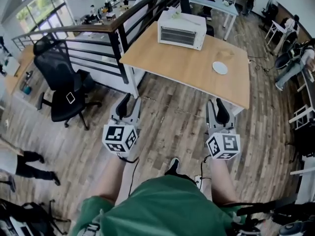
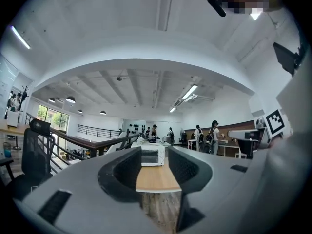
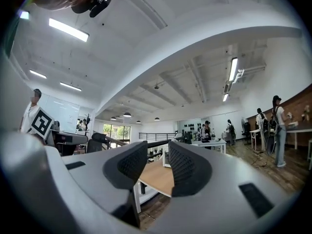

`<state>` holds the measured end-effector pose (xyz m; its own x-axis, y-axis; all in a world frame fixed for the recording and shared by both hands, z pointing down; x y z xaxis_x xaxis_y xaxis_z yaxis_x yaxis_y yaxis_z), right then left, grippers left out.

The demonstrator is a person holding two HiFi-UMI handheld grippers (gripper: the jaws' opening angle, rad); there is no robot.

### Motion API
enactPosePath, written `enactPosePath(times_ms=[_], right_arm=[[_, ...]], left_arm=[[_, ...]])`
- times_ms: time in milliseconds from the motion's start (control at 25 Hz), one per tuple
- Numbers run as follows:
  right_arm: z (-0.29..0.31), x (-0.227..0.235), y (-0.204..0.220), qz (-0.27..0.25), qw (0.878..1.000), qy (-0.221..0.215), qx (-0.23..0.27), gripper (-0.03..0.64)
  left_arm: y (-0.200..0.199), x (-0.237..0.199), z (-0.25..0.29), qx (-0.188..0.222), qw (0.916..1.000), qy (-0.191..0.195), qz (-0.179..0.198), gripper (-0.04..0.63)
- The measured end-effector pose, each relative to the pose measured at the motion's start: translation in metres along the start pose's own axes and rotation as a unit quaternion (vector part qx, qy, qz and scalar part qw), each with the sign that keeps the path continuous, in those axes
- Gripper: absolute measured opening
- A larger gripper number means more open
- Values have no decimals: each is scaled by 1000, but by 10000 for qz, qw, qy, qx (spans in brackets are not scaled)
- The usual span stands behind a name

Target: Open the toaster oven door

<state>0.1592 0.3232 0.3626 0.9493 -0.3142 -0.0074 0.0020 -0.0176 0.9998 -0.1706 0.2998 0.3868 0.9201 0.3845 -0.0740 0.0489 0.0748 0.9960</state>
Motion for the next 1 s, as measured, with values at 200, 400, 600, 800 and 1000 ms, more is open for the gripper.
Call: enactPosePath(times_ms=[200, 400, 600, 800, 1000], right_arm=[[39, 45, 4, 161, 9998, -125, -13, 141], [71, 89, 7, 273, 9993, -257, 2, 163], [95, 124, 15, 369, 9989, -305, -14, 163], [113, 142, 20, 429, 9986, -316, -40, 163], [142, 152, 31, 425, 9988, -202, -137, 163]], left_arm=[[1, 11, 52, -199, 9997, -153, -35, 196], [-3, 28, 97, -287, 9991, -324, 46, 207], [0, 41, 132, -352, 9985, -408, 123, 207], [1, 39, 157, -429, 9978, -487, 116, 207], [10, 24, 194, -483, 9981, -363, 71, 209]])
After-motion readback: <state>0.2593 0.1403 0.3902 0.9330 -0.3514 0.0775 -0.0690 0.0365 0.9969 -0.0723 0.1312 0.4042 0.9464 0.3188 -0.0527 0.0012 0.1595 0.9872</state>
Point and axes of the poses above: the fingertips, and each gripper's own axes: z forward along the fingers, x to its right, y out of its underside, the point moved 7 cm from there along -z, backward along the fingers, and after that the axes turned 3 degrees about -x, right-handed, at the moved point
